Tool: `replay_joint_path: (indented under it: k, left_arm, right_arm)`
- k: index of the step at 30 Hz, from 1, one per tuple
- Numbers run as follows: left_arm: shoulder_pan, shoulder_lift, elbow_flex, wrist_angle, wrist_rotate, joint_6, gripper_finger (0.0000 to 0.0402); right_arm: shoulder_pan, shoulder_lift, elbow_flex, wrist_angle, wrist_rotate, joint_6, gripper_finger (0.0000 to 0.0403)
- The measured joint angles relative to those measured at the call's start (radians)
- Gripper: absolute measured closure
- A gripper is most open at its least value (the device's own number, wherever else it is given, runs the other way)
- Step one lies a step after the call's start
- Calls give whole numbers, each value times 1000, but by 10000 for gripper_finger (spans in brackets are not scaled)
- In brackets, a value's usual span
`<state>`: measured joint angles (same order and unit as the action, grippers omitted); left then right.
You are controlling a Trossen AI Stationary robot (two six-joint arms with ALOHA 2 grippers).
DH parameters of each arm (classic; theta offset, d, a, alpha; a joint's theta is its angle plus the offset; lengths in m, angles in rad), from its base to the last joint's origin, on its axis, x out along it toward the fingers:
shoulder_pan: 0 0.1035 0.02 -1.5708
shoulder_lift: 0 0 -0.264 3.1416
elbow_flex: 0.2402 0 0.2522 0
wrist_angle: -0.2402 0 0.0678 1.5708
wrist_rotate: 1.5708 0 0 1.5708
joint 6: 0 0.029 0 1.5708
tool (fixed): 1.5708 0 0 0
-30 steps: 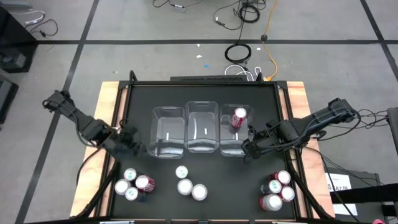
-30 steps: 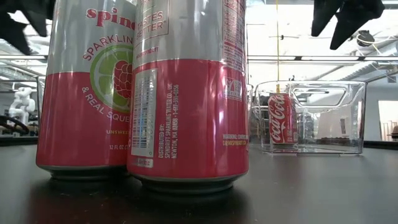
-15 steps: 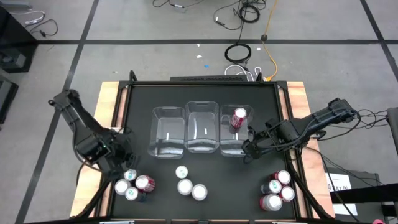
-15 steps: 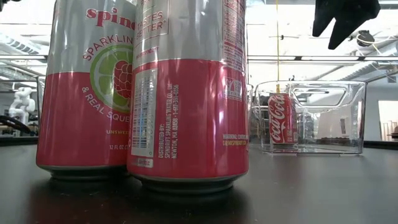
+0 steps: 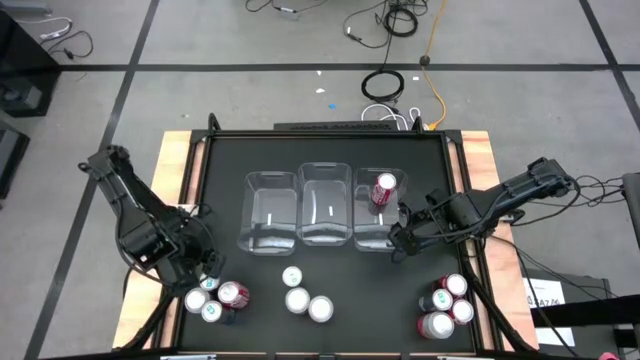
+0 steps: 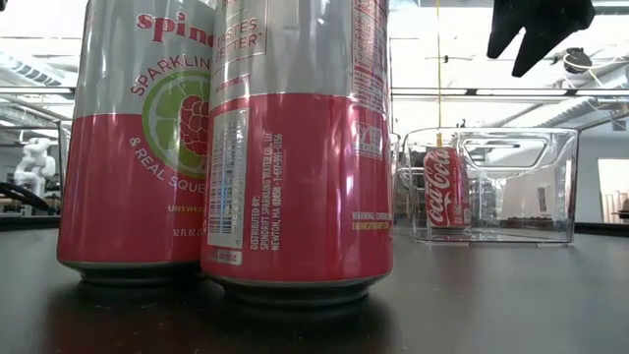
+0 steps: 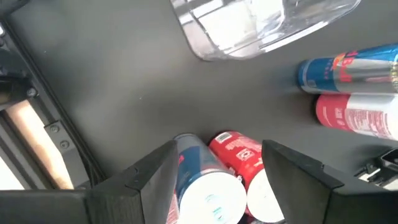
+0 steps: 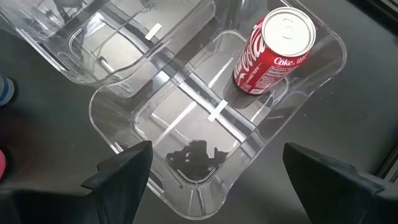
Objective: Sort soda cans
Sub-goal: Put the bottom left blue soda can into the left transparent bin
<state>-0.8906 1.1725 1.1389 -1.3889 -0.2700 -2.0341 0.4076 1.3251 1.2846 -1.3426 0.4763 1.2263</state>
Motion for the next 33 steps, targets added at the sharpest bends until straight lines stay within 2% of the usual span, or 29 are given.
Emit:
replay_joint_path:
  k: [4,9,21,33]
  left_arm:
    - [0,18,0,-5,-42,37,159]
    - [0,31,0,-14,-46,27,149]
    - [0,32,0,-37,-45,26,10]
    - [1,32,0,-6,-11,-29,10]
  right_arm:
    - [0,0,0,0,0,0,49]
    - [0,0,0,10,-1,0,49]
    - [0,0,0,32,-2,-8,49]
    - [0,0,0,33,-1,-8,49]
